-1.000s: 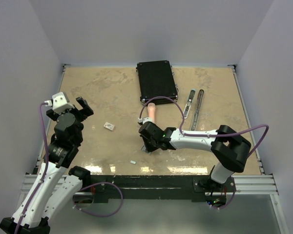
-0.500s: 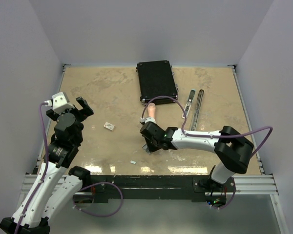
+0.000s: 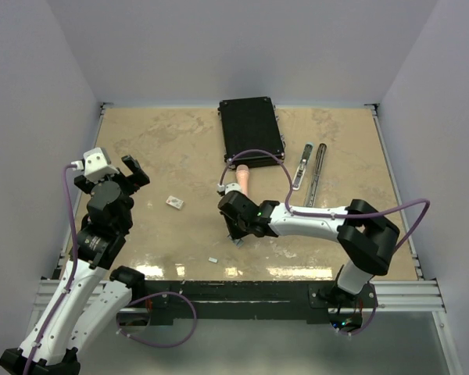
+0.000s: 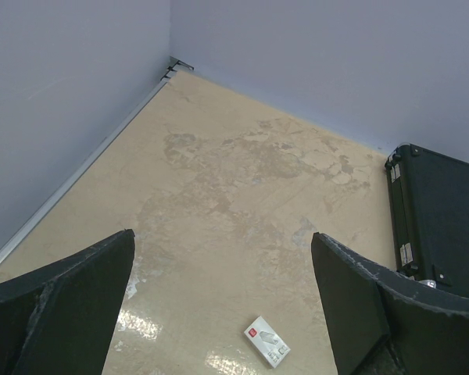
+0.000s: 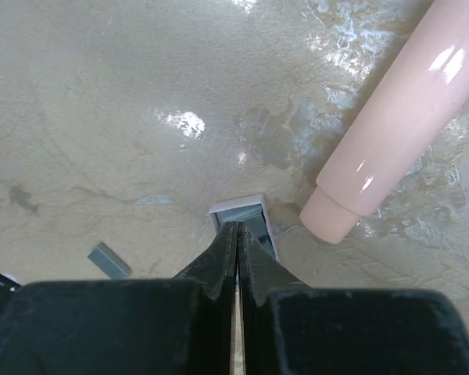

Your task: Unload the staples from the stapler

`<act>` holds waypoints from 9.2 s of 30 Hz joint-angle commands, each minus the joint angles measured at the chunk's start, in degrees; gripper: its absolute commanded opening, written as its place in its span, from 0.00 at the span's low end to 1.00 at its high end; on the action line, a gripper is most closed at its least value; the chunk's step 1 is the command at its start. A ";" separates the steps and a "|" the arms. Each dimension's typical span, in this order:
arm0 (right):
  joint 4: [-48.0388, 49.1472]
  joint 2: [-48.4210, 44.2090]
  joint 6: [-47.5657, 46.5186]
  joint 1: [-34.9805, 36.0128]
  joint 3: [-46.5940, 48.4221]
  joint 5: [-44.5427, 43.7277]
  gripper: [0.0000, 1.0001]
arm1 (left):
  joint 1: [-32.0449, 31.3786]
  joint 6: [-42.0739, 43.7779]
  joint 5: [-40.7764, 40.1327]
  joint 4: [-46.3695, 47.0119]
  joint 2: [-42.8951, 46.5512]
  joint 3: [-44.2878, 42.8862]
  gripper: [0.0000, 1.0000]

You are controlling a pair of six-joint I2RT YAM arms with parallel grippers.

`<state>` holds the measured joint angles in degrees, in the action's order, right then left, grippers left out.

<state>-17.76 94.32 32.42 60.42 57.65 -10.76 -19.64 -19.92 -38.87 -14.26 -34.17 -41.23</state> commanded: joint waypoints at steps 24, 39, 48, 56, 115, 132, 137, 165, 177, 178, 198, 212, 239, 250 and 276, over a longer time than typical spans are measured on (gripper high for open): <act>1.24 -0.10 -0.08 0.22 -2.63 -2.77 0.00 | -0.22 0.76 -0.94 2.40 -0.10 0.28 1.00; 1.14 -3.88 -2.10 0.57 -1.04 -0.67 0.00 | -0.23 0.67 -0.94 2.40 -0.10 0.28 1.00; 2.03 -2.92 -2.46 4.88 2.20 2.24 0.24 | -0.22 0.67 -1.29 2.31 0.16 0.36 1.00; -4.65 1.83 13.87 8.21 6.25 0.48 0.48 | -0.22 0.50 -1.47 2.31 0.33 0.36 1.00; -24.35 21.34 40.44 13.84 19.53 -14.72 0.46 | -0.31 0.50 -0.50 2.40 2.18 0.36 1.00; -28.65 21.60 46.58 14.02 22.24 -12.01 0.48 | -0.40 0.41 -0.15 2.48 2.00 0.28 1.00; -27.85 21.08 49.39 14.28 22.59 -9.28 0.45 | -0.40 0.41 -0.15 2.40 2.27 0.36 1.00; -30.67 23.45 49.94 15.69 25.67 -10.76 0.38 | -0.31 0.41 -0.33 2.40 2.71 0.36 1.00; -15.82 15.11 25.07 13.67 17.51 -15.42 0.36 | -0.84 0.67 -1.12 2.40 2.53 0.36 1.00; -14.42 14.49 19.66 12.80 17.06 -14.47 0.37 | -0.84 0.67 -1.12 2.31 2.45 0.36 1.00; -11.07 9.30 16.88 10.33 16.18 -12.53 0.47 | -1.01 0.67 -1.21 2.22 2.00 0.36 1.00; -10.02 11.50 15.39 9.62 15.48 -11.73 0.49 | -1.10 0.76 -1.38 2.31 2.01 0.36 1.00; -7.20 15.80 13.72 7.60 13.46 -10.15 0.49 | -1.02 0.85 -1.47 2.31 1.48 0.36 1.00; -7.20 14.58 11.35 7.52 13.63 -10.07 0.35 | -1.02 0.85 -1.56 2.31 1.65 0.28 1.00; -8.35 -3.36 -11.59 4.88 3.44 -5.58 0.35 | -1.02 0.85 -1.64 2.22 1.13 0.36 1.00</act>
<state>-27.90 90.94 24.16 65.82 62.59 -17.98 -20.40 -19.92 -39.46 -14.26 -32.71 -41.23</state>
